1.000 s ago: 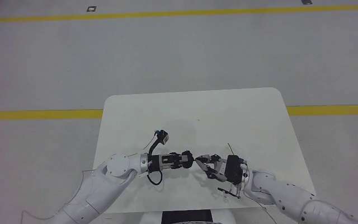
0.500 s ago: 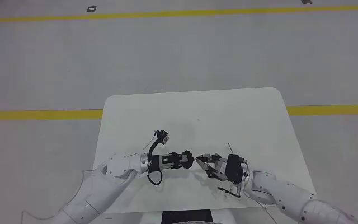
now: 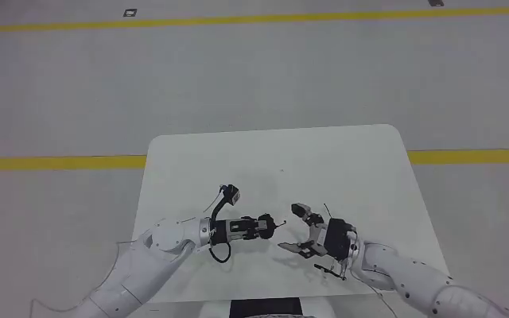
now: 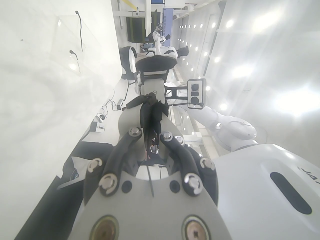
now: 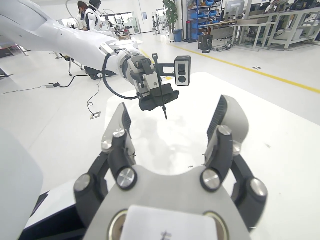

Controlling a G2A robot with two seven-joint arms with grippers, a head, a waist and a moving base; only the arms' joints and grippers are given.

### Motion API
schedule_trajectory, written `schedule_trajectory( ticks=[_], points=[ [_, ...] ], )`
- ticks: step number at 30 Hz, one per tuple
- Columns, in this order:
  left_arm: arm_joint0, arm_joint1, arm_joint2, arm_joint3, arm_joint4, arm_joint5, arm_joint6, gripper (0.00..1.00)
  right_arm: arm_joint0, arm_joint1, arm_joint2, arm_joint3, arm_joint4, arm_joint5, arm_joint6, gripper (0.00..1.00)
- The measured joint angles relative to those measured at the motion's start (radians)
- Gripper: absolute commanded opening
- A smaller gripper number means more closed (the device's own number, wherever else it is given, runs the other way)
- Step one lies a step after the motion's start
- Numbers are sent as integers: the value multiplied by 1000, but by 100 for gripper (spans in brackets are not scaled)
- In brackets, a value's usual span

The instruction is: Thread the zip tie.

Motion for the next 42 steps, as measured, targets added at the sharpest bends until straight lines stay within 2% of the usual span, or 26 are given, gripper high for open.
schedule_trajectory(
  ticks=[5,11,22,25,28,32,36,40,42],
  points=[
    [0,0,0,0,0,0,0,0,-48,17,43,-7,-61,16,-16,100],
    [0,0,0,0,0,0,0,0,-99,33,87,-15,-72,0,-32,100],
    [1,-1,2,-1,0,2,6,0,-102,33,90,-17,-71,0,-32,100],
    [7,-3,8,-3,-20,2,22,0,-110,29,94,-6,-30,0,-28,100],
    [11,-3,3,3,-70,-12,5,0,-116,25,76,10,52,0,-71,100],
    [12,-3,-6,12,-135,-24,-24,0,-95,27,27,36,121,0,-129,100],
    [8,-5,-6,21,-182,-23,-45,0,-59,32,-20,53,143,0,-166,100],
    [-2,-8,-4,30,-202,-12,-48,0,-14,37,-28,92,36,6,-163,100],
    [-5,-9,-3,35,-206,-9,-41,0,-14,35,-15,97,-70,75,-134,100]
  ],
)
